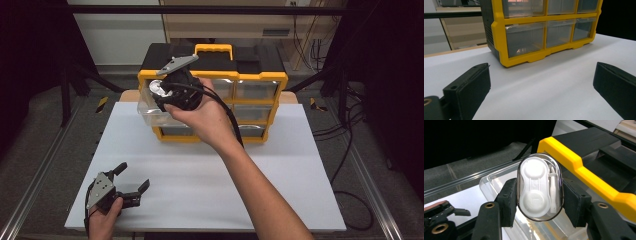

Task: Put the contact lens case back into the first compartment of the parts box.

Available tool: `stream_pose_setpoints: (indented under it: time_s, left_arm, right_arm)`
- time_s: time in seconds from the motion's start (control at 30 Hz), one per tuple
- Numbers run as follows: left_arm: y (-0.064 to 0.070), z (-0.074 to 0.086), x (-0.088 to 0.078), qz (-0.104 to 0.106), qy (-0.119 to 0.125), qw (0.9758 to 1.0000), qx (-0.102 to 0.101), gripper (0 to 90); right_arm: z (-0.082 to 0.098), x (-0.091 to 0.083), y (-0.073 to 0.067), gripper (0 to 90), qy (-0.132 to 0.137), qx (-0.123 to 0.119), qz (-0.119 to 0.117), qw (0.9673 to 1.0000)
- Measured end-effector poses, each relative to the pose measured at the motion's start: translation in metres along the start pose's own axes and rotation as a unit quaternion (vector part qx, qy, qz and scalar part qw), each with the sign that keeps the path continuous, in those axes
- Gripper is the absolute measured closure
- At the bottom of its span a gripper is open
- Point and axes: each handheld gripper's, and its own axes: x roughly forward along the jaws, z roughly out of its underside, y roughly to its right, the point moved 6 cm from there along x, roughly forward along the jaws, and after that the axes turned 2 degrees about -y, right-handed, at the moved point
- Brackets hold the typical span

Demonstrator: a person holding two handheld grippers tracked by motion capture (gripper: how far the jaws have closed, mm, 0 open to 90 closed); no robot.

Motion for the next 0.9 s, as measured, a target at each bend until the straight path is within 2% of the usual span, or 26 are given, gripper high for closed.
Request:
stream_pose_setpoints:
  time_s: [0.17, 0.37, 0.63, 0.9]
  left_arm:
    - [0.0, 0.0, 0.0, 0.001, -0.001, 1.0, 0.0, 1.0]
    - [0.0, 0.0, 0.0, 0.001, 0.0, 1.0, 0.0, 1.1]
    - [0.0, 0.0, 0.0, 0.0, 0.001, 1.0, 0.0, 1.0]
    - [-0.001, 0.0, -0.001, -0.001, 0.001, 1.0, -0.001, 1.0]
  right_arm:
    - [-0.001, -0.001, -0.001, 43.5, 0.007, 0.011, -0.006, 0.9999]
    - [-0.002, -0.004, 0.002, 36.8, 0.019, 0.021, -0.003, 0.9996]
    - [-0.002, -0.009, 0.011, 19.0, 0.045, 0.045, 0.023, 0.9977]
    - [0.011, -0.018, 0.019, 8.8, 0.061, 0.052, 0.047, 0.9957]
